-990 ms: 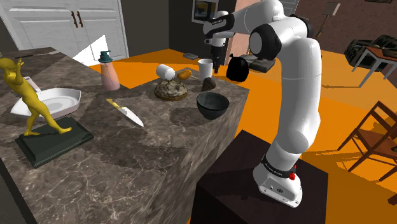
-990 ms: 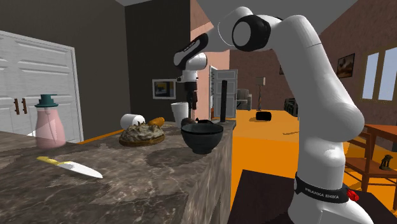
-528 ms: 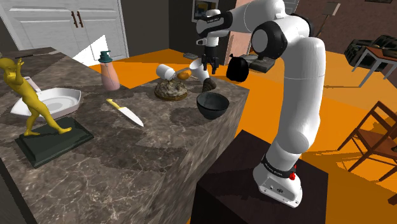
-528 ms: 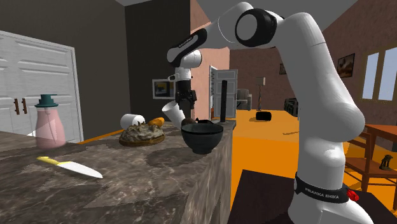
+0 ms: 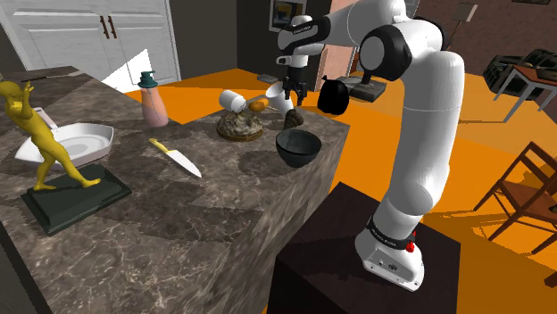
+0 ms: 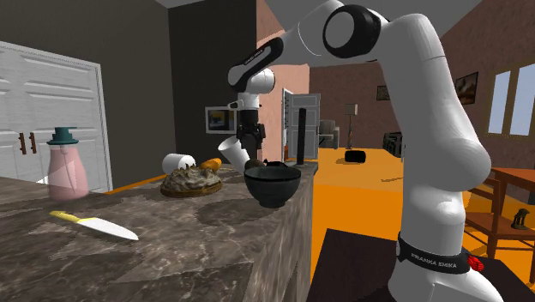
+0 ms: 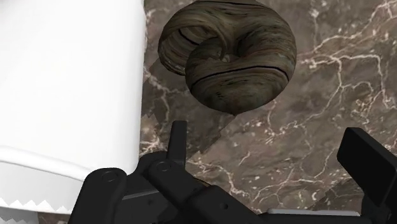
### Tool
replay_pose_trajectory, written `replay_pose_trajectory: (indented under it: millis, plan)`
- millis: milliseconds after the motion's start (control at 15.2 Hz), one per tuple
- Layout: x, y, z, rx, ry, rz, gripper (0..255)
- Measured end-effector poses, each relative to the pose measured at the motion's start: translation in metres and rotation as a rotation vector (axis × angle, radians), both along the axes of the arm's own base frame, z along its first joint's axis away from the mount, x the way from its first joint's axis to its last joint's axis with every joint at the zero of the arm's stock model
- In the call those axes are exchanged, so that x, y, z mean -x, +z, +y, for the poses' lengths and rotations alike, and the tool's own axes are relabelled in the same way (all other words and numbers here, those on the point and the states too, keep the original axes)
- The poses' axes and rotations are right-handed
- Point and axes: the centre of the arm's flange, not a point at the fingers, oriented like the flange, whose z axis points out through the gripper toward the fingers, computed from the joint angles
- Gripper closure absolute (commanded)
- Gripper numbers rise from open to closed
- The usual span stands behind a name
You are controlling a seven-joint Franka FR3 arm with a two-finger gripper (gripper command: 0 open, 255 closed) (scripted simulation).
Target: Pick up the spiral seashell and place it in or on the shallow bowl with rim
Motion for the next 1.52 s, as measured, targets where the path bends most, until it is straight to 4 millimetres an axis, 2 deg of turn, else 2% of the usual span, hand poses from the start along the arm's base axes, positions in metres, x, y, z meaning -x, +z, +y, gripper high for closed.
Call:
replay_pose_trajectory:
  millis: [66, 132, 198, 264, 462, 726, 858, 924, 990, 1056, 1188, 1254, 1320, 1518]
  plan:
    - [0.0, 0.002, -0.006, 0.0, -0.001, 0.001, 0]
    - [-0.001, 0.0, 0.002, 0.005, 0.001, -0.005, 0]
    - [-0.001, 0.0, 0.0, 0.009, 0.001, -0.01, 0]
    - [0.003, 0.0, -0.002, 0.014, 0.0, -0.011, 255]
    - [-0.002, 0.003, 0.014, 0.01, 0.001, -0.006, 255]
    - [-0.015, 0.001, 0.009, 0.0, 0.001, 0.002, 255]
    - [-0.01, -0.001, 0.013, 0.003, 0.001, -0.01, 255]
    - [-0.01, 0.0, 0.013, 0.003, 0.002, -0.012, 0]
    - [-0.011, 0.004, 0.015, 0.003, 0.005, -0.019, 0]
    - [0.0, 0.003, 0.02, 0.028, -0.027, -0.036, 0]
    - [0.031, -0.017, 0.032, 0.165, -0.2, -0.128, 0]
    - [0.052, -0.023, 0.04, 0.239, -0.306, -0.19, 0]
    - [0.061, -0.032, 0.048, 0.299, -0.388, -0.241, 0]
    - [0.067, -0.051, 0.052, 0.339, -0.455, -0.297, 0]
